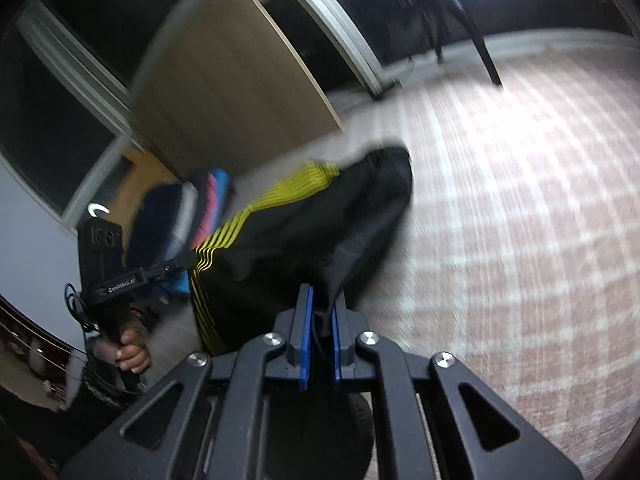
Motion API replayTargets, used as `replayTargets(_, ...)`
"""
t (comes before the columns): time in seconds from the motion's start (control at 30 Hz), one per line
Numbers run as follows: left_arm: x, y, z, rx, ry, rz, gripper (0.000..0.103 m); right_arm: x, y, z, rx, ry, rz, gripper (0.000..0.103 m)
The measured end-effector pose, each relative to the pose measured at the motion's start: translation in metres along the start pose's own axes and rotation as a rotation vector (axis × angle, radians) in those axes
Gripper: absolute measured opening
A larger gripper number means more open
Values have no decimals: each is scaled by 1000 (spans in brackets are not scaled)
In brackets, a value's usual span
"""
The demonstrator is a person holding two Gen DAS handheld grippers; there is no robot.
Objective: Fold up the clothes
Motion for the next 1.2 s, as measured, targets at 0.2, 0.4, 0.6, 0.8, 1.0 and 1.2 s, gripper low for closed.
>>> replayTargets(0.2, 31, -77, 37, 171, 60, -18, 3, -49, -46, 40, 136, -68, 71, 8)
replayTargets(0.4, 48, -119, 52, 271, 96, 28, 3, -83, -73, 61, 192, -137, 86, 8)
replayTargets(0.6, 43, -145, 39, 317, 79, 108, 3, -120, -79, 56, 197, -234, 101, 8)
replayTargets(0.8, 20, -199, 19, 390, 29, 211, 3, -167, -72, 44, 177, -325, 198, 8)
replayTargets(1.0, -5, -263, -1, 476, -25, 319, 3, -231, -45, 41, 143, -402, 300, 8)
replayTargets(1.2, -43, -343, -6, 589, -51, 393, 0, -300, -6, 37, 115, -458, 354, 8)
Point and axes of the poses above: each gripper's, at about its wrist camera, not at the fingertips, and y roughly the way its jaws point, x to its right, z to its top, the point moved 10 cm from there along y, roughly the way its jaws point, and after that the axes turned 7 degrees about -x, right-handed, at the moved point
